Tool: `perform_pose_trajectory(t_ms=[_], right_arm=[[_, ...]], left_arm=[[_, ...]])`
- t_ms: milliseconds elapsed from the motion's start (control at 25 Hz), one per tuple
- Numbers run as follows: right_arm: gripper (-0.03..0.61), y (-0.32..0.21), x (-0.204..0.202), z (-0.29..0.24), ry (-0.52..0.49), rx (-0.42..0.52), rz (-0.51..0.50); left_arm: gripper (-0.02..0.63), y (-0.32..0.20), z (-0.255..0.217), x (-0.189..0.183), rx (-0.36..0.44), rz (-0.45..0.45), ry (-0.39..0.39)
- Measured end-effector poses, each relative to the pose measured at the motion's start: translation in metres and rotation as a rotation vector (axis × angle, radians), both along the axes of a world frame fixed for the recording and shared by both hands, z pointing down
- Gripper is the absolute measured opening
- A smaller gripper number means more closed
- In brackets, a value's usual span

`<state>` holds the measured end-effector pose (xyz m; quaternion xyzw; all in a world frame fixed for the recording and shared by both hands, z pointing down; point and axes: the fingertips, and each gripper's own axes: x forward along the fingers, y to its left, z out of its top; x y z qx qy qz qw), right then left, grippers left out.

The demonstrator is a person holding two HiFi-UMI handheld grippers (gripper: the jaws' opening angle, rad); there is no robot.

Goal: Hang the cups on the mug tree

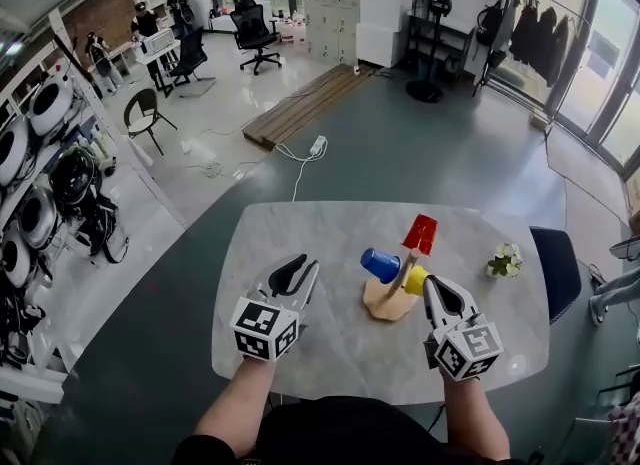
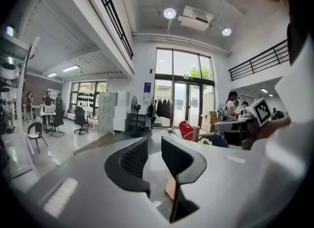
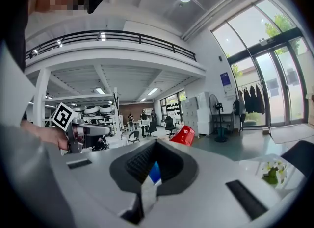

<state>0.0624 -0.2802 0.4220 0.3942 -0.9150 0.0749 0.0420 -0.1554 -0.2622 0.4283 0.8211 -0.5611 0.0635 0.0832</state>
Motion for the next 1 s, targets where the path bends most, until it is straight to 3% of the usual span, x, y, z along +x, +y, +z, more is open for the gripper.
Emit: perform_pose_trajectory(t_ms=[480, 600, 800, 1000], right_arm=[[0.009, 0.003, -0.007, 0.000, 0.006, -0.004, 0.001], [0.009, -0.008, -0.009, -0.015, 0.011, 0.033, -0.005], [0.009, -0.015, -0.010, -0.034, -0.011, 0.066, 0.004], [0.009, -0.022, -0.023, -0.046, 0.049, 0.111, -0.052]], left_arm=[[0.057, -0.005, 0.003, -0.012, -0.008, -0.014, -0.030], [0.050, -0.018, -0.006, -0.018, -0.004, -0.010, -0.073], [0.038, -0.030, -0.029, -0.028, 0.023, -0.051, -0.053], [0.028, -0.038, -0.039, -0.022, 0.041, -0.026, -0.083]])
